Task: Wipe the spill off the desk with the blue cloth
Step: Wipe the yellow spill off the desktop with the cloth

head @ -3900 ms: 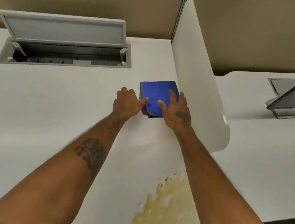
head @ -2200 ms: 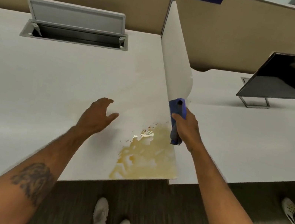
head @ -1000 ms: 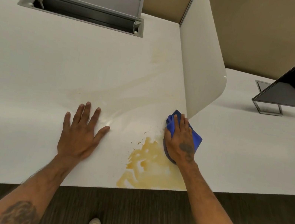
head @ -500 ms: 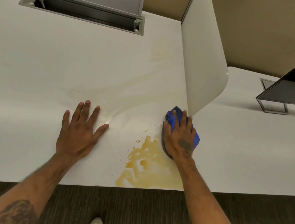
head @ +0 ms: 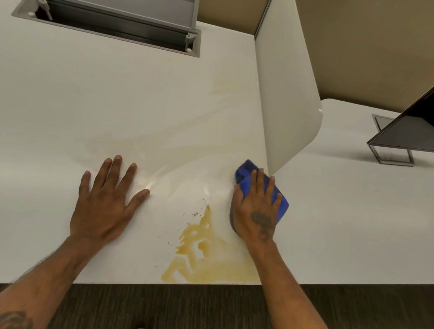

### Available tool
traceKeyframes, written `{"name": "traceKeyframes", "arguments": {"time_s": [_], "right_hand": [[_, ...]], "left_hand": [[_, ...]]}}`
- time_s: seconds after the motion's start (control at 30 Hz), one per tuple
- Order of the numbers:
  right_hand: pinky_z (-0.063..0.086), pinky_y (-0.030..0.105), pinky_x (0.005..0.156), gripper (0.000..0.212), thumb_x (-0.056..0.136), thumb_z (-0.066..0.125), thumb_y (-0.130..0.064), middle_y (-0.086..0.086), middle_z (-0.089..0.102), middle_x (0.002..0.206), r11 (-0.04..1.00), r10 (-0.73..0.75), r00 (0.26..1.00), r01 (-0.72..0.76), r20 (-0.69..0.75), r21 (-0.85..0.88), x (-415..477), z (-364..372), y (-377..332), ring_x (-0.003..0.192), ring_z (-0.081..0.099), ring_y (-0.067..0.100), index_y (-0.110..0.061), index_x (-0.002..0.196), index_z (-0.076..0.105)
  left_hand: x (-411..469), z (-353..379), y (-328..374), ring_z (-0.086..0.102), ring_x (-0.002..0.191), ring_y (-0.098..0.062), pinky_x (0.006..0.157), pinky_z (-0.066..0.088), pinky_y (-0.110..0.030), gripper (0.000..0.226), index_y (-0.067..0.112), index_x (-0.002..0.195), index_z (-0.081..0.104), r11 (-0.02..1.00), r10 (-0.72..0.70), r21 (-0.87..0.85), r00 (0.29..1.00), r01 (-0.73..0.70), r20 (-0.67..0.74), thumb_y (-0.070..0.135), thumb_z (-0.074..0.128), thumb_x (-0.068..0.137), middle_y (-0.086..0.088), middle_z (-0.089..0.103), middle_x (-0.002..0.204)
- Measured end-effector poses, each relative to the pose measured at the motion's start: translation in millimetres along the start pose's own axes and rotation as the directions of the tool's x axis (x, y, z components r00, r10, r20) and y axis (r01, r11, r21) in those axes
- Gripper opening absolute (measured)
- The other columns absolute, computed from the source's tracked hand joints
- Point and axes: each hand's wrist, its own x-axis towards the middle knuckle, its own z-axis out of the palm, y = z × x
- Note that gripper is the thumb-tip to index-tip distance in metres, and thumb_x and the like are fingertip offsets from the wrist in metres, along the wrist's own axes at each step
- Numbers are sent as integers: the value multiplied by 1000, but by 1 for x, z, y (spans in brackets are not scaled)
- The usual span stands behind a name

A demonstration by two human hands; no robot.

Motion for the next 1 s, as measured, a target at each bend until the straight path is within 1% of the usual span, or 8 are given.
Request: {"name": "traceKeyframes", "arguments": {"time_s": [0.13, 0.23, 0.3, 0.37, 0.53, 0.8, 0.9, 1.0], "right_hand": [[4, 53, 122, 66, 101, 20, -57, 11, 5, 167, 998, 16, 1000, -15, 24, -57, 24, 2, -34, 152, 4, 35, -26, 158, 8], [-2, 46, 123, 62, 103, 23, -54, 5, 0, 167, 967, -249, 963, 252, 100, -18, 15, 3, -42, 154, -4, 26, -29, 158, 8], [-2, 42, 124, 60, 103, 24, -54, -5, -3, 167, 891, -451, 876, 451, 167, 42, -3, 3, -28, 153, -8, 16, -34, 157, 8], [0, 38, 124, 57, 103, 27, -51, -12, 2, 165, 841, -539, 822, 516, 184, 163, -14, -2, -6, 153, -4, 8, -35, 156, 13], [-2, 37, 124, 50, 105, 31, -42, -3, 9, 167, 943, -272, 953, 238, 130, 233, -2, -7, -12, 153, 4, 12, -39, 152, 15], [9, 34, 124, 58, 103, 36, -44, -12, 9, 160, 799, -588, 801, 554, 112, 236, -39, 3, -25, 150, 9, 6, -29, 149, 5], [7, 27, 122, 59, 103, 39, -43, -3, 21, 163, 852, -473, 879, 438, 63, 286, -38, 4, -19, 151, 20, 14, -23, 155, 21], [2, 36, 123, 80, 91, 20, -73, 1, 3, 167, 927, -375, 920, 368, 115, 78, -41, 13, -42, 154, 3, 18, -29, 158, 11]], "left_hand": [[0, 0, 0, 6, 154, -21, 121, 9, -53, 77, 27, 157, 16, 1000, -3, 12, 1000, 2, 12, 69, 10, 93, -5, 10, 166], [0, -2, 0, 5, 154, -20, 121, 9, -52, 77, 28, 157, 15, 1000, -10, 26, 1000, 10, 10, 69, 7, 93, -4, 9, 167], [0, -3, 0, 4, 154, -19, 121, 7, -51, 78, 28, 157, 15, 1000, -12, 21, 1000, 11, 13, 70, 5, 92, -3, 9, 167], [1, -2, -1, 3, 154, -19, 122, 6, -50, 78, 28, 158, 13, 1000, -9, 29, 1000, 8, 21, 70, 3, 92, -3, 7, 167], [1, 2, -2, 2, 154, -19, 122, 5, -50, 76, 29, 158, 12, 999, -10, 39, 1000, 9, 12, 69, 6, 94, -3, 7, 167], [1, 4, -4, 2, 154, -18, 122, 6, -50, 73, 29, 157, 12, 1000, -11, 23, 1000, 11, 9, 68, 10, 96, -2, 6, 167], [1, 6, -5, 1, 154, -17, 122, 4, -49, 74, 30, 157, 11, 1000, -8, 27, 1000, 8, 6, 70, 6, 95, -1, 4, 167], [3, 7, -5, 2, 154, -18, 122, 5, -50, 74, 30, 157, 10, 999, -8, 39, 1000, 8, 5, 69, 5, 95, -1, 4, 167]]}}
